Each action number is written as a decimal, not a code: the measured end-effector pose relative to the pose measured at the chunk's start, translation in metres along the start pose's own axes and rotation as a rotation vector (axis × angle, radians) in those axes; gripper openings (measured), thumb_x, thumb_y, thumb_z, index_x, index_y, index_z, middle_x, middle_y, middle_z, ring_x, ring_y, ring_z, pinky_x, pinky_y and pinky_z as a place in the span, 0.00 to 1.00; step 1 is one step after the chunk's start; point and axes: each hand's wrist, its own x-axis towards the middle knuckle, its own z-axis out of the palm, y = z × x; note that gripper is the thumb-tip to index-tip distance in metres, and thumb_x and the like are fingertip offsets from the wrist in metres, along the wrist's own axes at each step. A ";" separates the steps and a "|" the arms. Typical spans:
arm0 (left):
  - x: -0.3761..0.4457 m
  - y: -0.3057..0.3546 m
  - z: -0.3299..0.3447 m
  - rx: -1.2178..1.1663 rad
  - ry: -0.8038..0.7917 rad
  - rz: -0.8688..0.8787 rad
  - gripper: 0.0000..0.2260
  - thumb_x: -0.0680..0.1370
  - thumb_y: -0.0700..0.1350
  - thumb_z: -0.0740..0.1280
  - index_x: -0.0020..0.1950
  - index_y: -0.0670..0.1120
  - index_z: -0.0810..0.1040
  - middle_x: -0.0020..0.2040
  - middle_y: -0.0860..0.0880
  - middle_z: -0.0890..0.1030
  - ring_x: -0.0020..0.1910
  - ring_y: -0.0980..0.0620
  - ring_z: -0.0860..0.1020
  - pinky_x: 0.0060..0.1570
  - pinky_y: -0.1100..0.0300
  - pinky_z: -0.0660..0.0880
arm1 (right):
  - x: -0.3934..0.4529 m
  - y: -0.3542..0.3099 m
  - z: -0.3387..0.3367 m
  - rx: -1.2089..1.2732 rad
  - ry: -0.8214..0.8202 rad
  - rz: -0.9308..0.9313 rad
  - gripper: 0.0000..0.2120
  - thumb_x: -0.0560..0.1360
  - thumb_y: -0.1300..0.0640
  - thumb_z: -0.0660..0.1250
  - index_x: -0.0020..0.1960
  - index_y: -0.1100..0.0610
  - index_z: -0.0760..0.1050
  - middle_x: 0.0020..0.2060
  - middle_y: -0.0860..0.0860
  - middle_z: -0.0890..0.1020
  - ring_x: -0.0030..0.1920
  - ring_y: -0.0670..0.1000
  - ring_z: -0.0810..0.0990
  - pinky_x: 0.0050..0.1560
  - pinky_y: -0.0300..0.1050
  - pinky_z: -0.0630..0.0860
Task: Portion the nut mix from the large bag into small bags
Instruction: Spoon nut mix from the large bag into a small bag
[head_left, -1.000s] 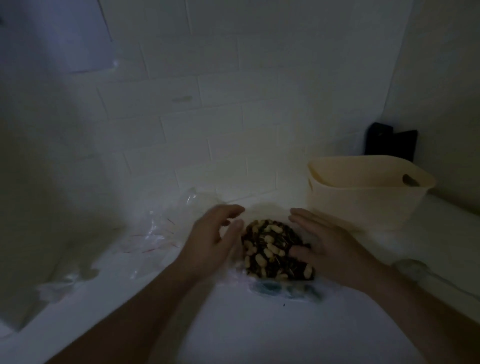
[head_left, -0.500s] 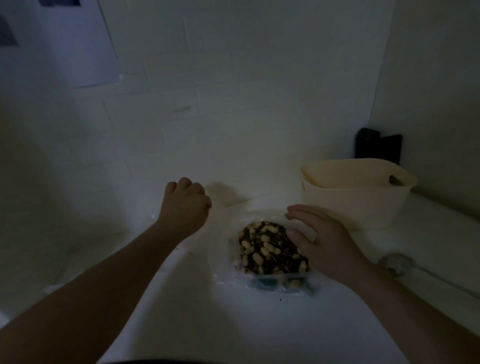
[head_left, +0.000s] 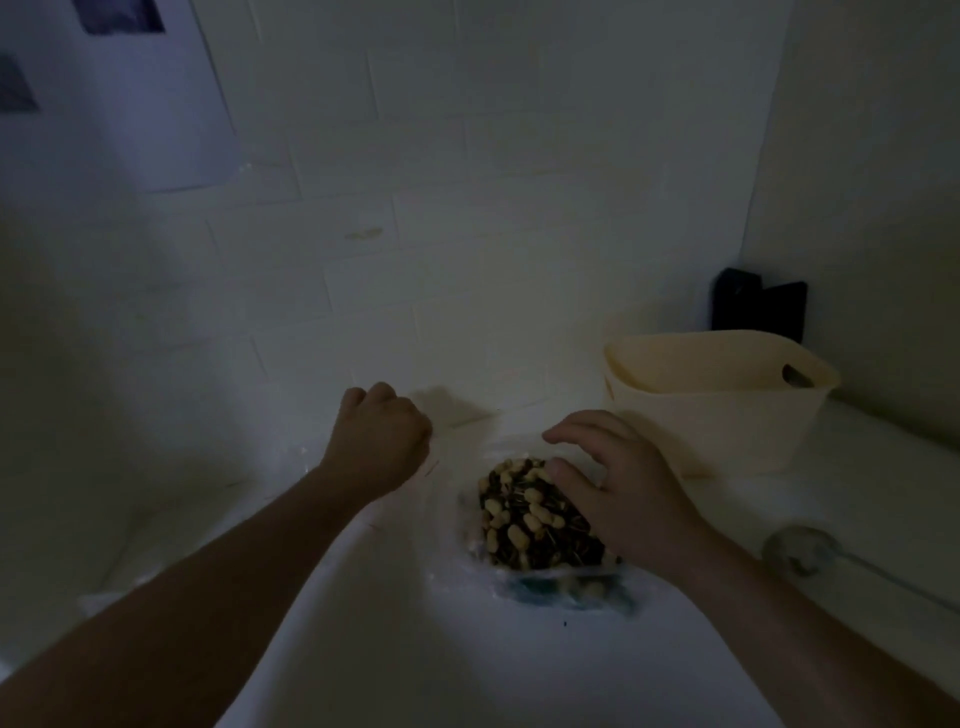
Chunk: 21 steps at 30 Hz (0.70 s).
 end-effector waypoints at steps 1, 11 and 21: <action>0.003 -0.003 -0.005 -0.054 0.049 -0.047 0.10 0.80 0.54 0.65 0.51 0.56 0.87 0.46 0.54 0.86 0.50 0.47 0.78 0.52 0.50 0.68 | 0.002 0.000 0.001 -0.004 0.003 0.000 0.09 0.80 0.51 0.69 0.60 0.47 0.81 0.58 0.39 0.77 0.60 0.35 0.74 0.59 0.24 0.66; 0.006 0.060 -0.079 -1.222 0.121 -0.426 0.04 0.76 0.50 0.77 0.42 0.54 0.86 0.37 0.56 0.86 0.37 0.60 0.83 0.40 0.67 0.78 | 0.037 -0.026 0.027 0.271 0.149 0.109 0.12 0.78 0.51 0.72 0.61 0.42 0.78 0.51 0.37 0.83 0.53 0.39 0.81 0.52 0.40 0.82; 0.025 0.109 -0.048 -1.904 -0.004 -0.451 0.08 0.82 0.39 0.69 0.51 0.38 0.87 0.49 0.37 0.86 0.45 0.44 0.83 0.50 0.51 0.82 | 0.054 0.004 0.009 0.346 0.140 0.201 0.08 0.73 0.52 0.78 0.45 0.41 0.82 0.43 0.36 0.86 0.44 0.38 0.84 0.46 0.36 0.80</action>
